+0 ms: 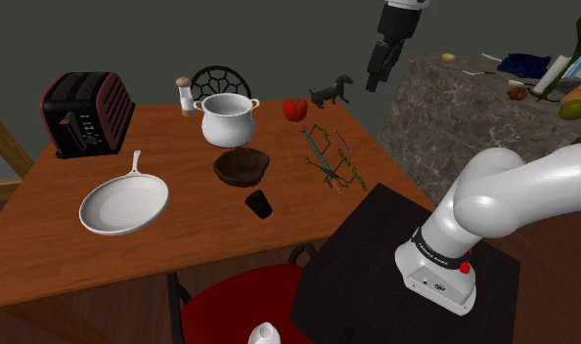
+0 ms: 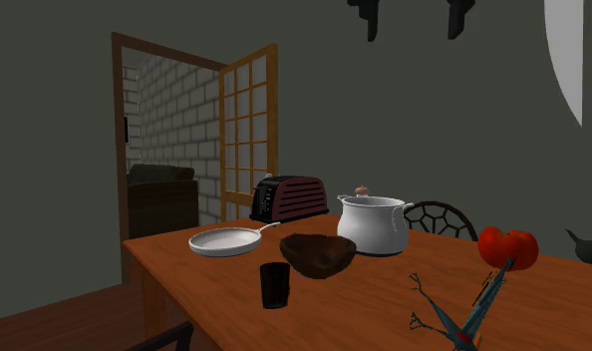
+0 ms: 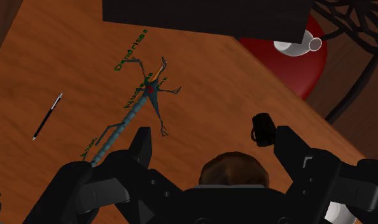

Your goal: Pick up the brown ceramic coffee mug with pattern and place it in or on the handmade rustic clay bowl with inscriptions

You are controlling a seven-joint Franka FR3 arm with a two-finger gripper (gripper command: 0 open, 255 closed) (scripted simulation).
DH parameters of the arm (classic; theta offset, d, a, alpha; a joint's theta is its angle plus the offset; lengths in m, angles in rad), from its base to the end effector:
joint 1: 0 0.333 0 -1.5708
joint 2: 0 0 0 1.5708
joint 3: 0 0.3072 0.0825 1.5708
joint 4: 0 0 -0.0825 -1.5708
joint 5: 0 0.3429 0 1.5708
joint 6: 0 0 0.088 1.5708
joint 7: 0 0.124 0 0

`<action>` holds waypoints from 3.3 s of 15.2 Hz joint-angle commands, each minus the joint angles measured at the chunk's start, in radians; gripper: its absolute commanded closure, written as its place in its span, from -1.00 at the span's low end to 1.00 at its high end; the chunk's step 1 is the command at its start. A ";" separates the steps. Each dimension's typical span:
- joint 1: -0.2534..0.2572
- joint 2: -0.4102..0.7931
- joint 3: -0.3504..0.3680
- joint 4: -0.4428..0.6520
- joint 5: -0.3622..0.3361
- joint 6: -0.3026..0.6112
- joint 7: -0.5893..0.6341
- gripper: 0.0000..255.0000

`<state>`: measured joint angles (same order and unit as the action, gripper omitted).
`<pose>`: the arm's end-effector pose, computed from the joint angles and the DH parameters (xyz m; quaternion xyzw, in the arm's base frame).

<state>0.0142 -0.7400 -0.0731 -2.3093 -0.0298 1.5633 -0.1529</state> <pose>0.2833 -0.0269 0.5732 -0.9983 -0.0565 0.0027 0.0100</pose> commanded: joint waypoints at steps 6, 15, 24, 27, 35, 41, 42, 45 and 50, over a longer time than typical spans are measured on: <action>0.022 0.124 0.052 -0.030 0.030 0.115 0.064 -1.00; 0.059 0.406 0.135 -0.007 0.065 0.304 0.173 -1.00; 0.096 0.737 0.196 0.114 0.062 0.444 0.280 -1.00; 0.110 0.853 0.208 0.175 0.053 0.475 0.315 -1.00; 0.156 1.145 0.221 0.371 0.027 0.511 0.391 -1.00; 0.159 1.177 0.219 0.328 0.023 0.586 0.394 -1.00; 0.160 1.186 0.219 0.319 0.021 0.605 0.395 -1.00; 0.160 1.186 0.219 0.319 0.021 0.605 0.395 -1.00; 0.160 1.186 0.219 0.319 0.021 0.605 0.395 -1.00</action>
<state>0.1745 0.4459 0.1457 -1.9907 -0.0085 2.1680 0.2419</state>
